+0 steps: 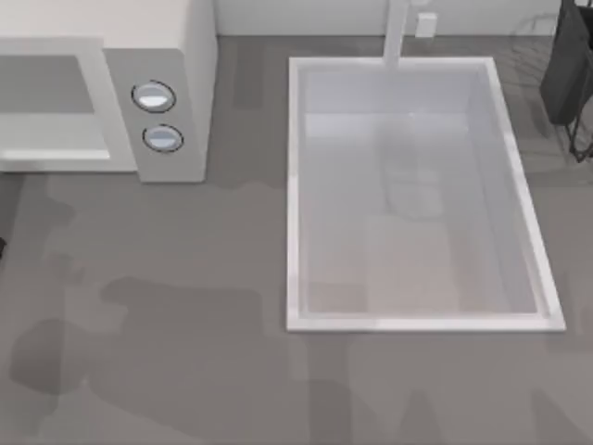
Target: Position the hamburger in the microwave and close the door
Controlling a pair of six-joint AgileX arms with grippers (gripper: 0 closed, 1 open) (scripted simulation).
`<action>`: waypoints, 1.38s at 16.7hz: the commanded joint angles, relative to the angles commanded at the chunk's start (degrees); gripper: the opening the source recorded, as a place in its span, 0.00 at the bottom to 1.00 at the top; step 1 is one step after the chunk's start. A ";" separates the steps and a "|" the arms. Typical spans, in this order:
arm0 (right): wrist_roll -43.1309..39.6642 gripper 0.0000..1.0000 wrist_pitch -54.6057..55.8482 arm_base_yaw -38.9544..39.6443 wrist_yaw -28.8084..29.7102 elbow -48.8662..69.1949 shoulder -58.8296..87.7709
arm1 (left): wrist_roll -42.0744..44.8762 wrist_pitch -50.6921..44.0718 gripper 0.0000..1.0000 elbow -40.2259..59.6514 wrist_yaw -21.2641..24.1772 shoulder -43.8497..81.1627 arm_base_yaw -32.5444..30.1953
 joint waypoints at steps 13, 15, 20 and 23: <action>0.00 1.00 0.00 0.00 0.00 0.00 0.00 | -10.47 67.35 0.00 -5.87 6.27 20.51 0.38; 0.00 1.00 0.00 0.00 0.00 0.00 0.00 | -12.55 79.62 0.00 -7.84 7.31 23.47 0.38; 0.00 1.00 0.00 0.00 0.00 0.00 0.00 | -16.60 101.51 0.00 -11.87 9.29 28.98 0.39; 0.00 1.00 0.00 0.00 0.00 0.00 0.00 | -17.78 107.56 0.00 -12.74 9.92 30.50 0.41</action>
